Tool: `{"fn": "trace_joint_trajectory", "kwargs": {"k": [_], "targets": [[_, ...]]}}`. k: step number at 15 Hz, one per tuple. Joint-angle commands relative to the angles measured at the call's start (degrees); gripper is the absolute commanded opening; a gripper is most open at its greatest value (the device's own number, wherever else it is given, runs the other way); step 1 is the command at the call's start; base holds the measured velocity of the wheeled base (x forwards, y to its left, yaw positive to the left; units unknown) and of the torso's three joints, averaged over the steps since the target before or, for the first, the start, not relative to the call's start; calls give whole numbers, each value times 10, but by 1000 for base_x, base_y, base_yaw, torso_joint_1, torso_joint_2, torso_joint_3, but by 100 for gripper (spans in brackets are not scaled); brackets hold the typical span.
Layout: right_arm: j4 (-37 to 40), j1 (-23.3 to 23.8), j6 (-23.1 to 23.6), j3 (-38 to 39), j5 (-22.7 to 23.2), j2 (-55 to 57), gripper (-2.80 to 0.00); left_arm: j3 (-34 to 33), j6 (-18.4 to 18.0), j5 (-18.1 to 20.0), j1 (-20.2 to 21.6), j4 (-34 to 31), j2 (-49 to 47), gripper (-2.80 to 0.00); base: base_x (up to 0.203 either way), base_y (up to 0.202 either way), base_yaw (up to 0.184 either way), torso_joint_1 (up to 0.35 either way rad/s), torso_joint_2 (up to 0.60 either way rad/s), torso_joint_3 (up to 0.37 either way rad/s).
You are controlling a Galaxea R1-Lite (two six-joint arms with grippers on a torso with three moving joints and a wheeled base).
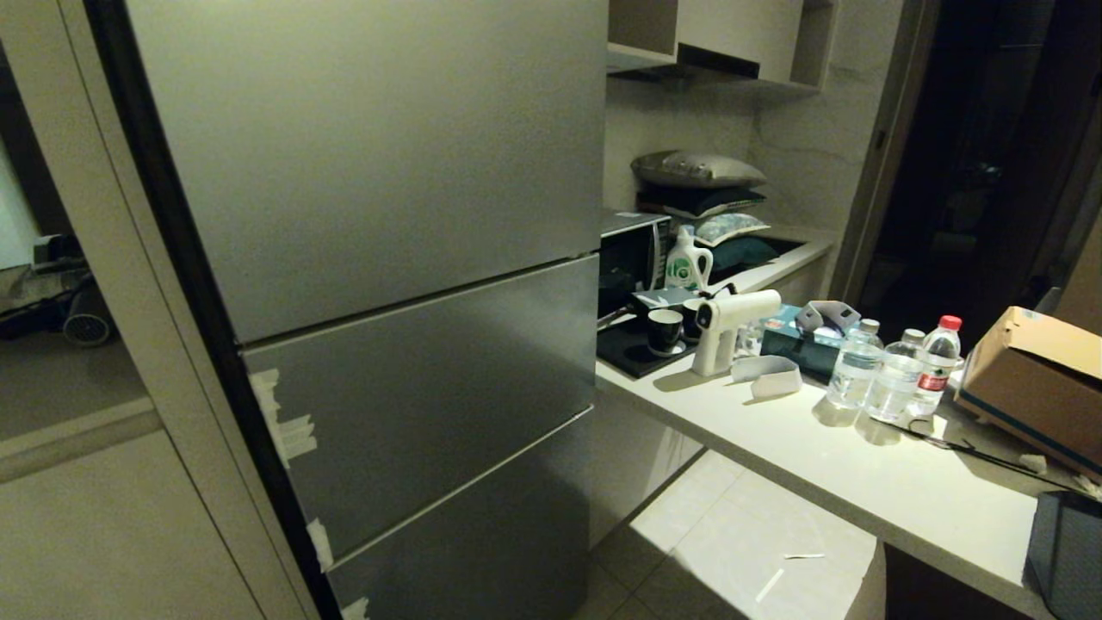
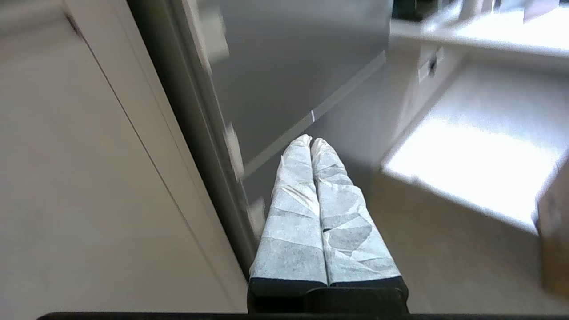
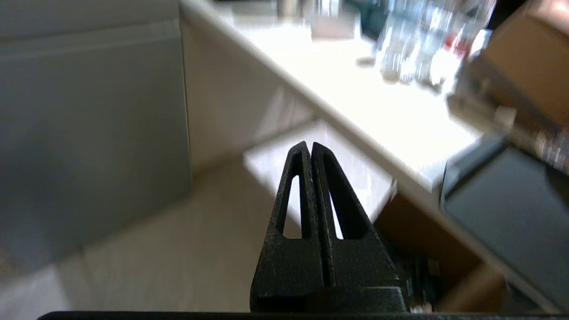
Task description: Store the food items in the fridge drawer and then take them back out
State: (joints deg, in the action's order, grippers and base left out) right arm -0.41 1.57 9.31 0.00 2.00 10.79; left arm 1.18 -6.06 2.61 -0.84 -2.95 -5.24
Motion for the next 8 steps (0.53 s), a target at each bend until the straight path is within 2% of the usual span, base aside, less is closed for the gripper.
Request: {"fn": "trace_joint_trajectory", "kwargs": {"k": [1, 2, 4, 5, 8], "targets": [[-7, -7, -5, 4, 8, -98, -280, -9, 2, -4, 2, 23, 54, -280, 0, 0, 0, 0, 0, 0], [-20, -12, -26, 9, 9, -109, -280, -11, 22, -8, 3, 30, 52, -280, 0, 0, 0, 0, 0, 0], [-35, -15, -87, 13, -22, -109, -280, -12, 60, -28, 3, 34, 52, -280, 0, 0, 0, 0, 0, 0], [-37, -15, -105, 13, -29, -109, -280, -12, 61, -28, 3, 34, 52, -280, 0, 0, 0, 0, 0, 0], [-41, -15, -107, 14, -31, -109, -280, -12, 61, -28, 3, 34, 52, -280, 0, 0, 0, 0, 0, 0]]}}
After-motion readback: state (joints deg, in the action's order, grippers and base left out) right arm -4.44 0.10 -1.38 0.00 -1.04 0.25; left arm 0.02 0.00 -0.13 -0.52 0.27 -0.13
